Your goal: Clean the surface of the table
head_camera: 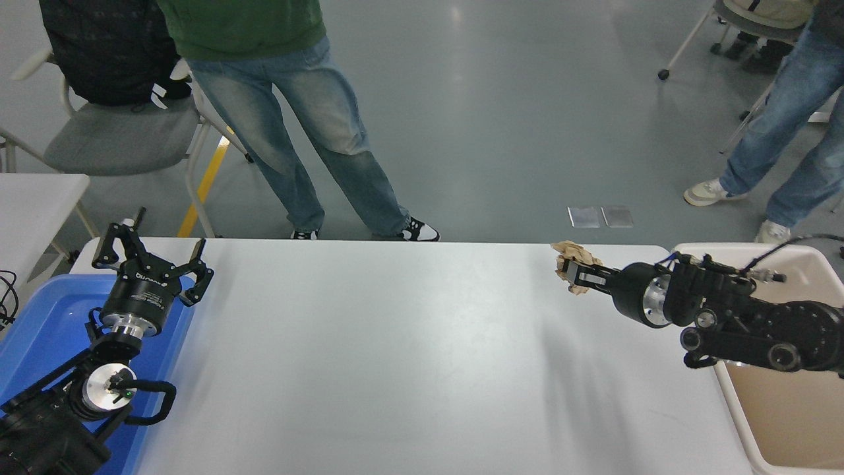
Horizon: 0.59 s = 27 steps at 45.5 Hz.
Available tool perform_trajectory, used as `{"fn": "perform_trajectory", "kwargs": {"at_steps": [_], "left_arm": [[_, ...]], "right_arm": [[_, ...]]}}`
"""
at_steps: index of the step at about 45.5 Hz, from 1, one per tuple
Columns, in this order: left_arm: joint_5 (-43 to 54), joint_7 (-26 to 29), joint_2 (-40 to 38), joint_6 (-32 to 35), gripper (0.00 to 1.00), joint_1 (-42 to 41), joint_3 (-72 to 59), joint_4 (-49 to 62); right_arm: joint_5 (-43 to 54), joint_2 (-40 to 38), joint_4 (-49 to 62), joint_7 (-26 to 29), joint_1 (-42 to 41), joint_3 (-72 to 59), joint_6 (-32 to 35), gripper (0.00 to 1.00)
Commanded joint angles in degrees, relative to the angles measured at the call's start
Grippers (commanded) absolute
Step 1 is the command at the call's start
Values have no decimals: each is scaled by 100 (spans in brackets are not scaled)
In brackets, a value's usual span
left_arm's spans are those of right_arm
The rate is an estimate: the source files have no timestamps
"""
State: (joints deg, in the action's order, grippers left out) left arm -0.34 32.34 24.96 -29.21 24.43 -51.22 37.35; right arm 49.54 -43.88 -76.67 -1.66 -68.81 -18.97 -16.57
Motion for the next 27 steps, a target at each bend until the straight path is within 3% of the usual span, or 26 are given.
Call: {"fn": "perform_trajectory", "kwargs": {"at_steps": [1, 16, 27], "left_arm": [[-1, 0, -9, -5, 99, 0, -2, 0], [-1, 0, 0, 3, 99, 0, 6, 0], [-1, 0, 0, 3, 99, 0, -2, 0]], "right_arm": [[-6, -1693, -858, -53, -168, 631, 540, 0], [-6, -3346, -885, -326, -142, 1721, 1832, 0], [-15, -3637, -191, -502, 69, 1687, 2176, 0]]}}
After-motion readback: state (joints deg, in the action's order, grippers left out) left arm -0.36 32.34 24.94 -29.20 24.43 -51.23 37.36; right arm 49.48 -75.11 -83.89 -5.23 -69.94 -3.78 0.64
